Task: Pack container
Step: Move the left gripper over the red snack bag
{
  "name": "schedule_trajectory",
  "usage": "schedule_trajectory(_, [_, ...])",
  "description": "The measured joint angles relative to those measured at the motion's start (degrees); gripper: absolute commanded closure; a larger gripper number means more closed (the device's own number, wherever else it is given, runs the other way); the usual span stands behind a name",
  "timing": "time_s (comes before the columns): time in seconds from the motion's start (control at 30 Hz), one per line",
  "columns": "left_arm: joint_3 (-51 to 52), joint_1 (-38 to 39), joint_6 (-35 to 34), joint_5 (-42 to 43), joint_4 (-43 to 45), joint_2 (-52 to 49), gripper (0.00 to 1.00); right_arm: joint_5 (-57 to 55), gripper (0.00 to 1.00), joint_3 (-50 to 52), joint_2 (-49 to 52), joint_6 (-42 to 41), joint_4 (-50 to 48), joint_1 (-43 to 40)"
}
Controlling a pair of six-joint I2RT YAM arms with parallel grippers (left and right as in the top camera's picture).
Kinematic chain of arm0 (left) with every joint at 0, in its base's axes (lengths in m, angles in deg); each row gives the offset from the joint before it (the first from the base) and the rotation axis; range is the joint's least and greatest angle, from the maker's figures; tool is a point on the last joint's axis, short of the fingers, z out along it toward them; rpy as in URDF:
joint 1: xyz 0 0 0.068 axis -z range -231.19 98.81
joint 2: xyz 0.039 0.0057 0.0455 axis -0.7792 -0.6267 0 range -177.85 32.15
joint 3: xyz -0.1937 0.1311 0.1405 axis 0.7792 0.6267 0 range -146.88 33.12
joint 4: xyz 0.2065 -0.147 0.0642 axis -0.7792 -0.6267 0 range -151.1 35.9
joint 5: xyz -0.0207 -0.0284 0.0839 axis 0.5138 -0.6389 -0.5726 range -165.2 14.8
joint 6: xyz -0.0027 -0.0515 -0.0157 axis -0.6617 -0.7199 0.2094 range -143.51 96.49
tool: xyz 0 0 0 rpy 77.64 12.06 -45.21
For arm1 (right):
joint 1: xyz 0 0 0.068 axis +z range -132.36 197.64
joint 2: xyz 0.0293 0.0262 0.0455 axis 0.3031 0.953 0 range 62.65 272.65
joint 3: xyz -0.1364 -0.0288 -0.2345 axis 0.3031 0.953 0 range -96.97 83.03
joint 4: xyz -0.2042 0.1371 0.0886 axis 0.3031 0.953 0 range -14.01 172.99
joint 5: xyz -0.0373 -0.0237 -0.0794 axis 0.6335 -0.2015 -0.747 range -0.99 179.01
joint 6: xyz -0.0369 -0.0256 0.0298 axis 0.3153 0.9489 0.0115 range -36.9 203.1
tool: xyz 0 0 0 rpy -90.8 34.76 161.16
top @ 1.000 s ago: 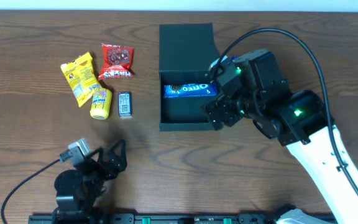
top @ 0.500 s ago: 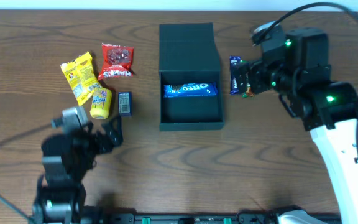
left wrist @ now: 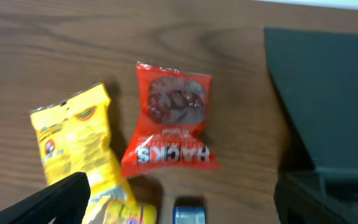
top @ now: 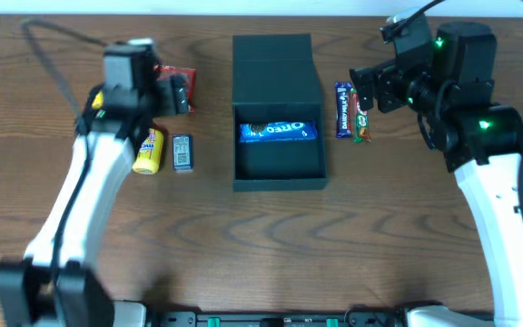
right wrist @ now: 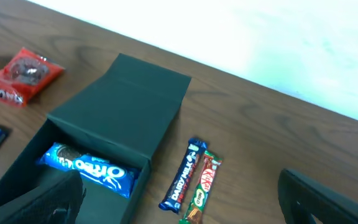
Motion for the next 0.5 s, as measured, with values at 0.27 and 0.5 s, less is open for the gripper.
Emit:
schedule_trajectory(0.27, [-6.4,0.3,3.4,-4.9,1.7,-15.4,0.04,0.0,0.01,0.0,1.0,0.6,2.1,-1.9])
schedule_trajectory(0.5, [-6.7,0.3,5.0,-7.1,4.1,-22.7,0.16,0.0,0.01,0.0,1.1,-0.3,2.8,-2.4])
